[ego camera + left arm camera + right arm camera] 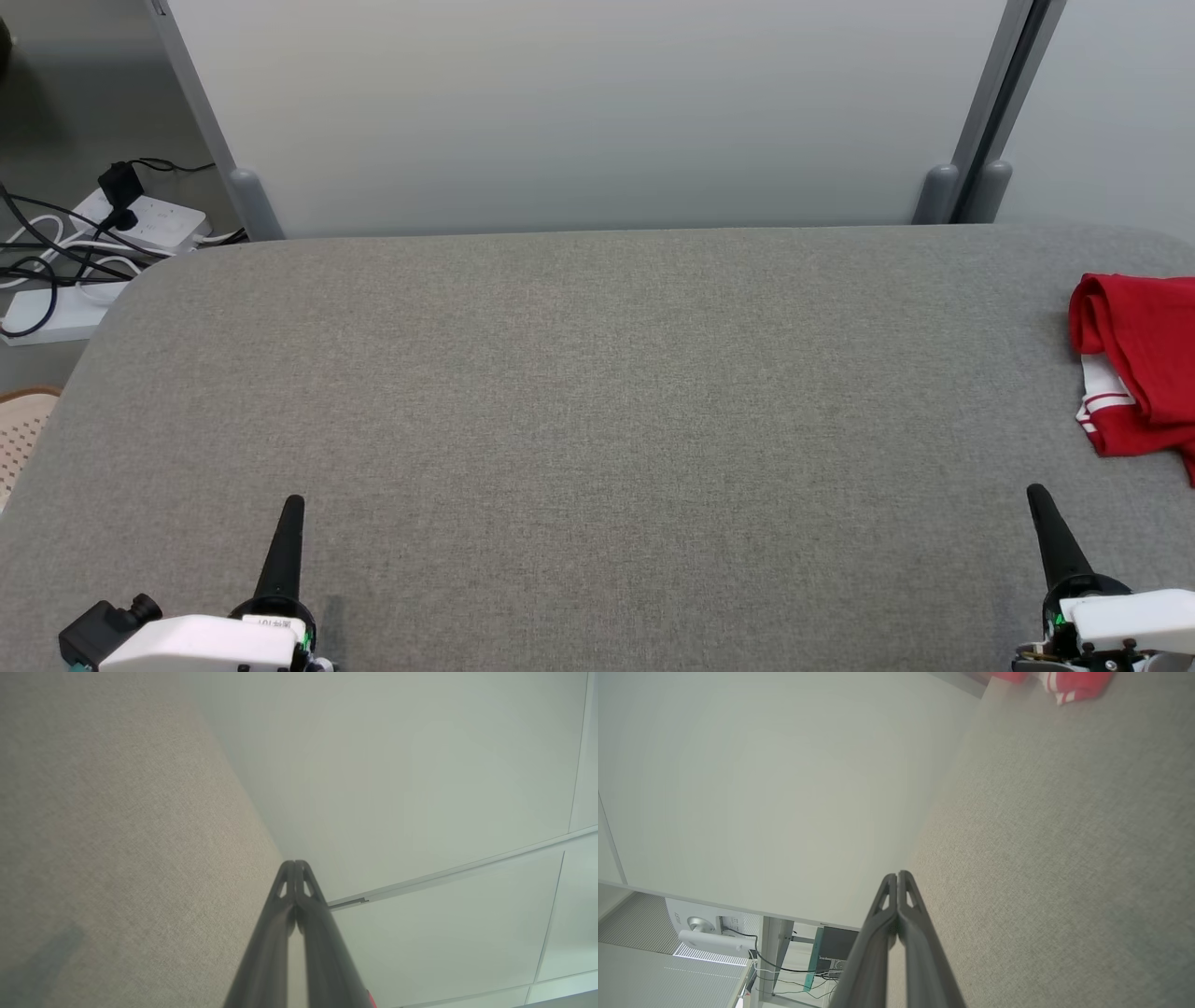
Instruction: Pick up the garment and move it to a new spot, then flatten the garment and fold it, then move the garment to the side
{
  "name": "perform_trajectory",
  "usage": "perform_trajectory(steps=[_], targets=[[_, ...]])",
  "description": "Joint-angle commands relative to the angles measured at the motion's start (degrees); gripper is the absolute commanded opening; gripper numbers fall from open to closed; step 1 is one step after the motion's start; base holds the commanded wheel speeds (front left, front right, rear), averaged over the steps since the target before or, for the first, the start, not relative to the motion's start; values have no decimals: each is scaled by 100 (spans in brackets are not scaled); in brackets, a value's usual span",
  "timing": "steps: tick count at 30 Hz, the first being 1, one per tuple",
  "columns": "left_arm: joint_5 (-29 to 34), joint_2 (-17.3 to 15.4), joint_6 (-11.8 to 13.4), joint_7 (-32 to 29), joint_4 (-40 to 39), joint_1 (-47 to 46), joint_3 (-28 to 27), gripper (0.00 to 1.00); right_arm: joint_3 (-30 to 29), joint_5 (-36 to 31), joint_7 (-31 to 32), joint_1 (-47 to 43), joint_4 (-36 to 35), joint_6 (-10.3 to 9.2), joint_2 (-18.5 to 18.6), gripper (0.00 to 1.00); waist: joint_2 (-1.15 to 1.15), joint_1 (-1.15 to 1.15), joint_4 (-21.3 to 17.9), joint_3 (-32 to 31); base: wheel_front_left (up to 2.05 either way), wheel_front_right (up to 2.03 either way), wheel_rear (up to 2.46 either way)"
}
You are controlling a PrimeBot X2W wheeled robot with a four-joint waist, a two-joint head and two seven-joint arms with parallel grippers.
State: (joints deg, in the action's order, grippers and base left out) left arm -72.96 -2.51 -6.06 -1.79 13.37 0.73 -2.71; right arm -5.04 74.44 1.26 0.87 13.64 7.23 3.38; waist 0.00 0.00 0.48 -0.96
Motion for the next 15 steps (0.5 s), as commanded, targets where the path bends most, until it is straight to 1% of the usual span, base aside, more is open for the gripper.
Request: perform_trajectory(steps=[1, 15], targets=[[-171, -37, -69, -32, -131, -346, -170, 0, 67, 143, 70, 274, -133, 21, 39, 0, 0, 0, -2, 3, 0, 0, 0], [-1102, -40, -108, -264, -24, -530, -281, 0, -37, 1018, 302, 410, -42, 24, 1, 0, 0, 0, -26, 62, 0, 0, 0]])
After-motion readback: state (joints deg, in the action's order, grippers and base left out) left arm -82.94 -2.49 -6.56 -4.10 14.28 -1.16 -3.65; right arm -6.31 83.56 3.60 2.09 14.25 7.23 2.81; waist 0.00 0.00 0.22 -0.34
